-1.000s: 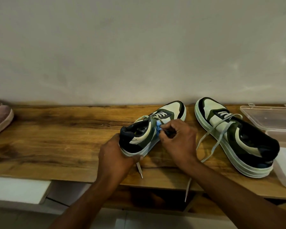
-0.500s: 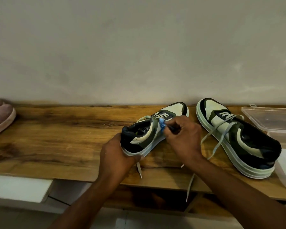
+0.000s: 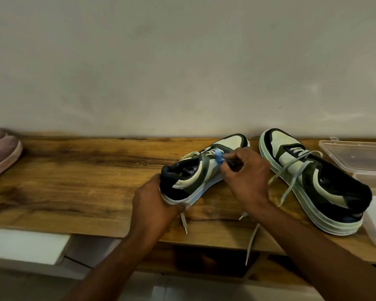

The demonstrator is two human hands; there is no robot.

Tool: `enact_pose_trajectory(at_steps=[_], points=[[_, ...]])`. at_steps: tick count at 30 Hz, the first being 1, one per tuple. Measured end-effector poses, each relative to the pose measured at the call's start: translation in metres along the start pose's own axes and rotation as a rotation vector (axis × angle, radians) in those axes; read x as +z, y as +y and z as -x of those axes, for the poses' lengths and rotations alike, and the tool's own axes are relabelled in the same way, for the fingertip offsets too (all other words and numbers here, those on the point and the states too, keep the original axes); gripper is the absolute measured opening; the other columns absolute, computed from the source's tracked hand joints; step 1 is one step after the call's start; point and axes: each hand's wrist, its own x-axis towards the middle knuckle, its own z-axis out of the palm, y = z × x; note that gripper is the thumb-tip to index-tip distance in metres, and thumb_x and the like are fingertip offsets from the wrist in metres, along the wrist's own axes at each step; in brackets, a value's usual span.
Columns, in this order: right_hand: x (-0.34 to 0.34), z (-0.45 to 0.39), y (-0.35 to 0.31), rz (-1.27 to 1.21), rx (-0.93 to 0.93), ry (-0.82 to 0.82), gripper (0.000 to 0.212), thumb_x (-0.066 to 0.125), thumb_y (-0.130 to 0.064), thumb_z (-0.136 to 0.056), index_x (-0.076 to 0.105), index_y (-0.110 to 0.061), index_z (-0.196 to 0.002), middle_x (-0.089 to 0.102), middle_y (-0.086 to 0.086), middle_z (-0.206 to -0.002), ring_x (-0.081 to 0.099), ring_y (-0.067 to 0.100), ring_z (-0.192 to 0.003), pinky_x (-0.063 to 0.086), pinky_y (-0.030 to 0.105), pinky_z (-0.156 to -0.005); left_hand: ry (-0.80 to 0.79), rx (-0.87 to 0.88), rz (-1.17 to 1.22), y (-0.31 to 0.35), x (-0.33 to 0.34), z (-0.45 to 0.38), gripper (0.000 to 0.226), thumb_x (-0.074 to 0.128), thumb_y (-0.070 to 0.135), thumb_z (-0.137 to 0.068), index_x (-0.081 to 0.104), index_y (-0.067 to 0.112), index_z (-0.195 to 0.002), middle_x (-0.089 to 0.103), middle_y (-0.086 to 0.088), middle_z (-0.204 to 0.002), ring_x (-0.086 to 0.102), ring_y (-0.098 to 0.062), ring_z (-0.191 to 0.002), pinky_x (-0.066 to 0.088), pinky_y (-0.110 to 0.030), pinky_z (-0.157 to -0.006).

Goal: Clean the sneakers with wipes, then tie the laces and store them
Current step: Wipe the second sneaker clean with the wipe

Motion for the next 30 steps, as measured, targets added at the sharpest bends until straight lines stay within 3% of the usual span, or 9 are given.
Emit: enact_pose_trajectory(at_steps=[4,9,12,16,20,24,27,30], points=[[0.006,0.019,-0.014,-0.034,-0.080,-0.097,0.019,0.083,-0.003,-0.076,0.074,-0.017,-0.086,0.067,-0.008,-0.086,0.062,0.003,-0.076,0.057,0.022,-0.068,0.005,0.017,-0.003,0.000,0.001,-0.001,0.074,0.101,0.031,-0.055,0.064,0.037,-0.118,0.069,0.028,-0.102,0.064,0.013,-0.097,0.050,-0.007,-0.079],[0.016,0.046,-0.034,-0.096,-0.241,-0.306,0.016,0.080,-0.003,-0.079,0.074,-0.014,-0.089,0.066,-0.005,-0.091,0.061,0.004,-0.080,0.056,0.022,-0.070,0.015,0.026,0.008,0.002,-0.001,-0.001,0.070,0.099,0.033,-0.060,0.060,0.041,-0.118,0.069,0.025,-0.103,0.066,0.010,-0.099,0.052,-0.009,-0.080],[0.009,0.023,-0.018,-0.032,-0.128,-0.176,0.019,0.081,-0.004,-0.077,0.073,-0.018,-0.086,0.066,-0.007,-0.086,0.060,0.003,-0.075,0.054,0.017,-0.067,-0.002,0.026,-0.006,0.001,-0.001,-0.002,0.076,0.101,0.029,-0.056,0.062,0.038,-0.120,0.068,0.028,-0.104,0.064,0.014,-0.099,0.051,-0.005,-0.081],[0.003,0.000,0.003,-0.005,0.109,-0.048,0.020,0.082,-0.006,-0.077,0.078,-0.017,-0.093,0.072,-0.006,-0.089,0.066,0.006,-0.078,0.062,0.034,-0.073,0.003,0.032,-0.012,0.000,0.001,-0.001,0.076,0.101,0.027,-0.056,0.063,0.036,-0.122,0.070,0.024,-0.108,0.064,0.010,-0.101,0.052,-0.011,-0.084],[0.011,0.016,-0.021,-0.079,-0.012,-0.088,0.021,0.081,-0.005,-0.080,0.079,-0.016,-0.098,0.072,-0.005,-0.094,0.067,0.003,-0.083,0.061,0.024,-0.075,0.000,0.029,-0.010,0.000,0.001,-0.001,0.076,0.101,0.027,-0.055,0.061,0.038,-0.119,0.068,0.027,-0.105,0.062,0.015,-0.099,0.048,-0.005,-0.081],[0.015,0.022,-0.038,-0.116,-0.171,-0.171,0.024,0.079,-0.002,-0.081,0.079,-0.013,-0.102,0.072,-0.002,-0.097,0.067,0.005,-0.086,0.057,0.018,-0.076,0.006,0.026,-0.021,-0.002,0.001,-0.002,0.077,0.101,0.031,-0.055,0.063,0.034,-0.122,0.068,0.025,-0.108,0.064,0.011,-0.099,0.052,-0.012,-0.083],[0.011,0.004,-0.017,0.005,-0.100,-0.112,0.025,0.078,-0.003,-0.081,0.079,-0.015,-0.103,0.069,-0.004,-0.096,0.062,0.004,-0.084,0.050,0.009,-0.076,0.009,0.034,-0.016,-0.002,0.001,-0.002,0.078,0.102,0.029,-0.053,0.062,0.036,-0.120,0.071,0.021,-0.109,0.066,0.005,-0.103,0.056,-0.020,-0.087],[0.005,-0.013,0.006,0.112,0.036,-0.053,0.025,0.078,-0.006,-0.082,0.079,-0.016,-0.105,0.071,0.000,-0.097,0.065,0.012,-0.086,0.047,0.010,-0.076,0.012,0.038,-0.011,-0.002,0.001,-0.001,0.077,0.102,0.029,-0.054,0.062,0.038,-0.119,0.072,0.022,-0.108,0.066,0.006,-0.102,0.056,-0.019,-0.087]])
